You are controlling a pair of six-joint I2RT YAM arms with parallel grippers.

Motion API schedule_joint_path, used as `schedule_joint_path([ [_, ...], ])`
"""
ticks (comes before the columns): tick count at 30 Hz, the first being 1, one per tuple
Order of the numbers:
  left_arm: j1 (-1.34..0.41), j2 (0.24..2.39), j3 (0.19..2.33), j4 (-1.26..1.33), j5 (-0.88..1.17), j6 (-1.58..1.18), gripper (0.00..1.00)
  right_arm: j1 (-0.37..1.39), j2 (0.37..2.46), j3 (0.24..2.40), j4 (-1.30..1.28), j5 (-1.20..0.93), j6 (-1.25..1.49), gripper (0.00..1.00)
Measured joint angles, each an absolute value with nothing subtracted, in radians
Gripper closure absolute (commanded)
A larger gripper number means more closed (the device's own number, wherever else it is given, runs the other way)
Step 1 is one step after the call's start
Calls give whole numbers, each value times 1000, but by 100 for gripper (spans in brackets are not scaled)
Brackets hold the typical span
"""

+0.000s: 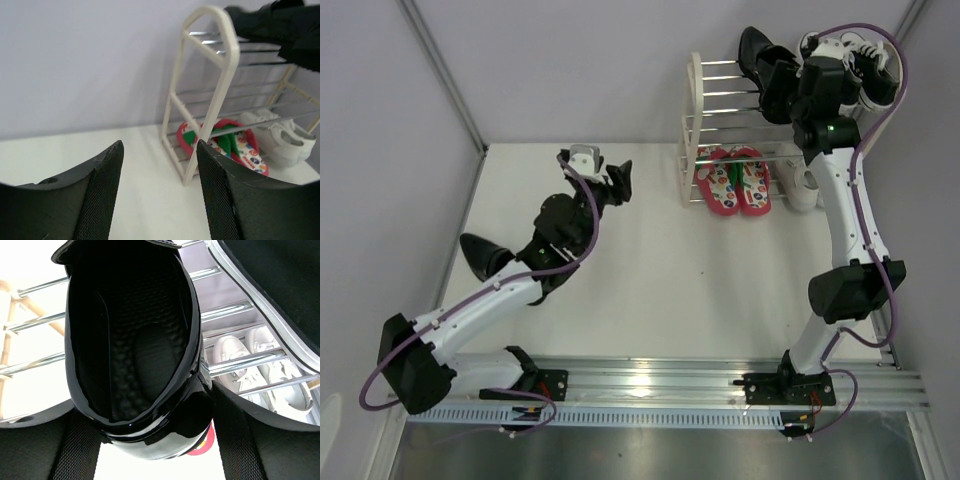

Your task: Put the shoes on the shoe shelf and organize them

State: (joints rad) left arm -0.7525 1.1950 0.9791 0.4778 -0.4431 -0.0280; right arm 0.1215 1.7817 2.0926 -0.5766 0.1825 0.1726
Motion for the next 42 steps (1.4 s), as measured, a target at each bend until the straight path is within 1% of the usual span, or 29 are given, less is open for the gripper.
schedule_joint_path([
  [1, -752, 1184, 974, 443, -454, -42, 36, 127, 1782, 2093, -576, 194, 173, 54],
  [2, -752, 1169, 967, 404, -469, -57, 34, 133, 1782, 2093, -576, 204, 173, 47],
  [4, -752, 1134, 946, 337, -488, -86, 32, 141, 1784, 2093, -575, 220, 172, 40],
  [5, -752, 1113, 934, 304, -497, -101, 29, 145, 1786, 2093, -575, 226, 172, 29],
  [7, -752, 1066, 918, 240, -522, -130, 25, 150, 1788, 2099, -579, 236, 172, 21],
  [8, -752, 1042, 914, 206, -532, -142, 17, 152, 1790, 2106, -587, 239, 173, 6],
  [9, -752, 1018, 912, 173, -545, -152, 13, 154, 1791, 2111, -595, 239, 176, 1],
  [10, -752, 999, 912, 147, -554, -167, 11, 156, 1791, 2115, -603, 240, 176, 1],
  [11, -752, 976, 912, 110, -566, -183, 4, 161, 1789, 2117, -611, 239, 174, 1],
  [13, -751, 933, 915, 28, -585, -214, 1, 168, 1782, 2120, -625, 237, 169, 1],
  [17, -713, 895, 991, -229, -591, -334, 1, 188, 1742, 2134, -681, 226, 148, 1],
  [22, -556, 826, 1053, -527, -561, -496, 1, 246, 1593, 2139, -744, 216, 118, 1],
  [24, -484, 781, 1055, -636, -551, -551, 1, 302, 1499, 2118, -741, 218, 106, 1],
  [27, -386, 712, 1056, -818, -557, -638, 1, 415, 1332, 2027, -722, 206, 100, 1],
  [30, -304, 662, 1056, -973, -578, -725, 1, 539, 1196, 1873, -677, 184, 108, 1],
  [31, -274, 647, 1050, -1011, -583, -756, 5, 582, 1168, 1819, -651, 174, 116, 0],
  [33, -217, 623, 1023, -1066, -590, -818, 9, 646, 1163, 1728, -613, 139, 132, 1],
  [35, -180, 612, 980, -1096, -589, -876, 10, 700, 1205, 1647, -571, 102, 158, 1],
  [40, -117, 652, 862, -1137, -586, -1035, 15, 780, 1403, 1477, -513, -22, 227, 1],
  [42, -73, 681, 809, -1123, -573, -1081, 15, 797, 1433, 1420, -513, -43, 243, 1],
])
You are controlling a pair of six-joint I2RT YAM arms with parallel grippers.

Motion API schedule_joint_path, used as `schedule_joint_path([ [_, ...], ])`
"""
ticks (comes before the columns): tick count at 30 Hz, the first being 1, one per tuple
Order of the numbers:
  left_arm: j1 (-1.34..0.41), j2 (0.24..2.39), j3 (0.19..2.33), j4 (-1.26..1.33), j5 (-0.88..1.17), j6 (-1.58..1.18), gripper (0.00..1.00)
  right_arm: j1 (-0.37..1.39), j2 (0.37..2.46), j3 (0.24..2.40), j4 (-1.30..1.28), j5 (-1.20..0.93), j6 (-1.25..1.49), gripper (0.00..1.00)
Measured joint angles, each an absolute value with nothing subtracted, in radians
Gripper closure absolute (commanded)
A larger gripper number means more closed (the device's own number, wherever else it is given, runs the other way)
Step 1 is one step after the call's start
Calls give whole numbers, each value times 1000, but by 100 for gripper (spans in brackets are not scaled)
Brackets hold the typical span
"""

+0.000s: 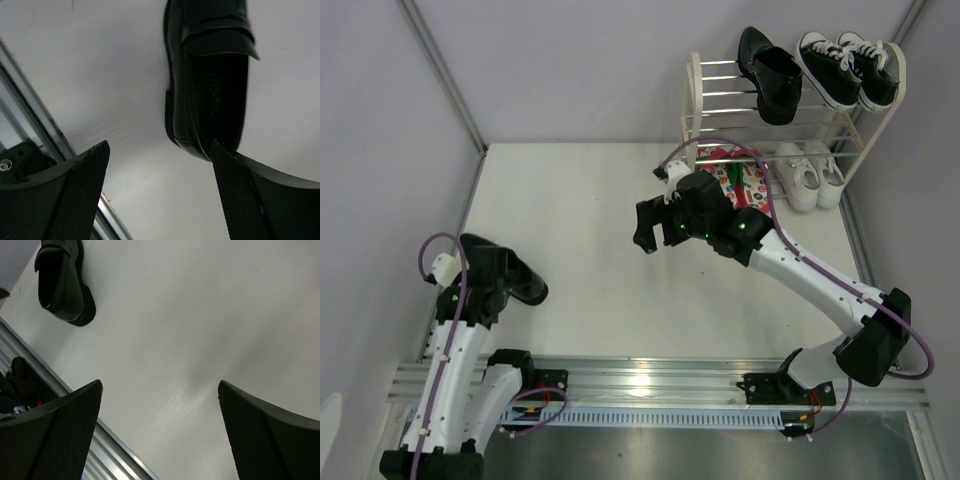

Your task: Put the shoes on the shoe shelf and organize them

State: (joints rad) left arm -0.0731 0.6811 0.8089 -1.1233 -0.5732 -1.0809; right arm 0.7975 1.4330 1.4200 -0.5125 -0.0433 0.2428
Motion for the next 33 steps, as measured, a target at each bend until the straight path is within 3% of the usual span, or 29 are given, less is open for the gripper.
schedule_joint_path([
  [6, 25, 762, 707, -1020, -556, -1127, 17, 813, 1379, 1370, -489, -51, 262, 1],
  [20, 33, 963, 579, -687, -511, -1121, 30, 812, 1319, 1280, -460, 22, 250, 1],
  [23, 33, 1000, 577, -633, -506, -1108, 53, 812, 1305, 1273, -470, 65, 246, 1],
  [24, 34, 1010, 577, -613, -502, -1100, 68, 812, 1298, 1273, -471, 77, 245, 1],
  [28, 37, 1051, 578, -582, -502, -1071, 99, 812, 1262, 1272, -476, 142, 240, 1],
  [33, 40, 1063, 590, -577, -476, -1018, 99, 793, 1245, 1272, -518, 241, 251, 1],
])
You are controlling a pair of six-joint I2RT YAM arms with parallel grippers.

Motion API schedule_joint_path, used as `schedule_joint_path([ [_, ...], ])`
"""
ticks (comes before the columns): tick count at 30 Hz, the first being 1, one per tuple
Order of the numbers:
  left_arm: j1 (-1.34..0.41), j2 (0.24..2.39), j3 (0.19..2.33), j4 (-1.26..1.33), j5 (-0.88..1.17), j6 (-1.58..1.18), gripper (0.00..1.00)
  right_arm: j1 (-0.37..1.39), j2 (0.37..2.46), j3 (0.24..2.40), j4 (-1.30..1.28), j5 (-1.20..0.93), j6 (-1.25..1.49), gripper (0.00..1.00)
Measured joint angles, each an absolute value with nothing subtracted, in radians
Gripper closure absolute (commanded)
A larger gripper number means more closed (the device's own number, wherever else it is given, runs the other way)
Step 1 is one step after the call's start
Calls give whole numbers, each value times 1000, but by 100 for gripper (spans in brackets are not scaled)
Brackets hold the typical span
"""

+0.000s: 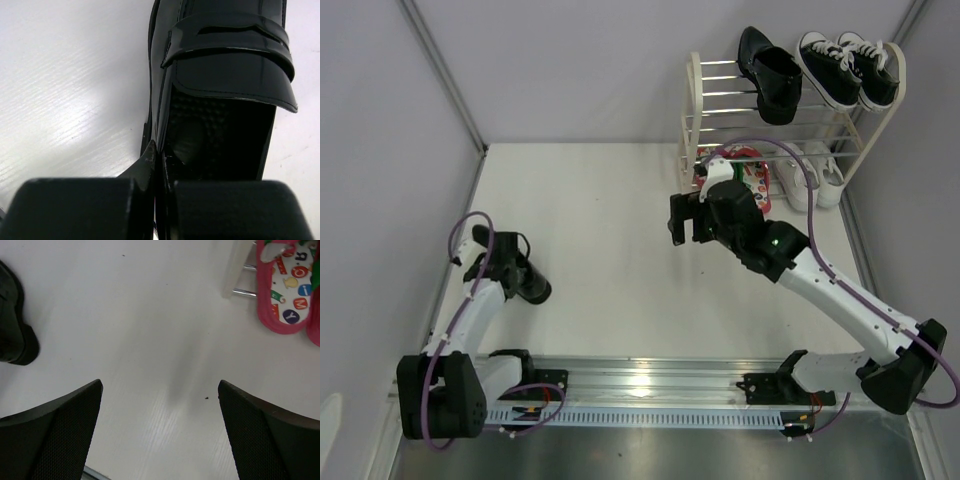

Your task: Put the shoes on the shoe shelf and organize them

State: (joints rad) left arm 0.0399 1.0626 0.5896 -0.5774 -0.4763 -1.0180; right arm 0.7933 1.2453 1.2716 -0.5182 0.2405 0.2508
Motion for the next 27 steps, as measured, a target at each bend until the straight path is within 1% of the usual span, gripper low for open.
schedule_joint_path([
  [4, 8, 1027, 609, -593, -385, -950, 99, 700, 1226, 1248, -537, 247, 270, 1],
  [9, -237, 933, 762, -652, -379, -935, 100, 580, 1106, 1133, -516, 220, 276, 1],
  [13, -448, 960, 917, -653, -389, -1010, 99, 561, 1003, 1054, -478, 199, 260, 1],
  [17, -596, 1091, 1004, -640, -421, -1099, 99, 561, 933, 994, -441, 191, 253, 1],
  [19, -650, 1193, 1045, -653, -426, -1125, 99, 561, 917, 976, -437, 191, 254, 1],
  [22, -721, 1355, 1125, -708, -448, -1171, 99, 561, 904, 954, -437, 191, 262, 1],
  [27, -810, 1511, 1206, -755, -469, -1210, 100, 561, 901, 938, -444, 189, 287, 1],
])
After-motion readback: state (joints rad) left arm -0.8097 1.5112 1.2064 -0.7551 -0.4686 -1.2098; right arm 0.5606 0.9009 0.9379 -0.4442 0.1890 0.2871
